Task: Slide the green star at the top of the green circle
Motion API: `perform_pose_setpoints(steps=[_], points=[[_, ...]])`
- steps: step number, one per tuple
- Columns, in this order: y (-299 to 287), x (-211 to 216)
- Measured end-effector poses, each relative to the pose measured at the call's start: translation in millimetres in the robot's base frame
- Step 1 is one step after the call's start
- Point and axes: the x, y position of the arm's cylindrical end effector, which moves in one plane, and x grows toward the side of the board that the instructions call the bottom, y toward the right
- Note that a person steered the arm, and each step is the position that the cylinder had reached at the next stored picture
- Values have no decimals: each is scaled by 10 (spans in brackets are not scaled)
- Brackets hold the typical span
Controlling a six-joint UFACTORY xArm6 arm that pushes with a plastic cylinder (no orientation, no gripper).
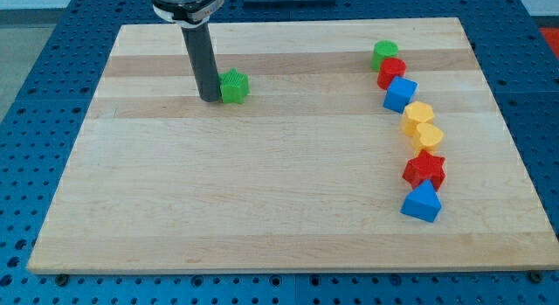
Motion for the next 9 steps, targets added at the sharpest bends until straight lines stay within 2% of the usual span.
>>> perform_pose_setpoints(steps=[3, 5, 9], points=[[443, -23], [704, -502], [1455, -680]])
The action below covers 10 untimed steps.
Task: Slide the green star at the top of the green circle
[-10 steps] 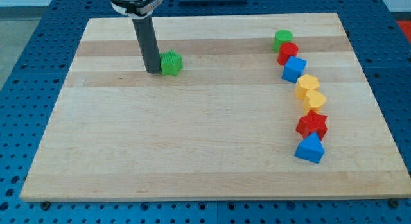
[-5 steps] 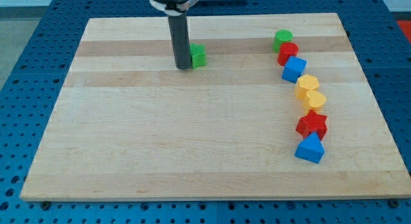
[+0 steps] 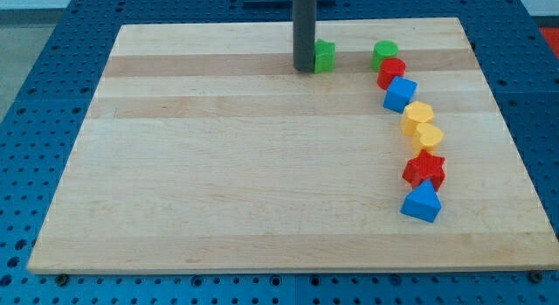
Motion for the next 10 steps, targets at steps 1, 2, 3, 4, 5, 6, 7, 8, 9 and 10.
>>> perform_pose_setpoints(steps=[1, 2, 3, 4, 5, 6, 7, 8, 9, 10], points=[[264, -167], [427, -298], [427, -332], [488, -463], [612, -578], [749, -598], [857, -604], [857, -622], [909, -640], [955, -657]])
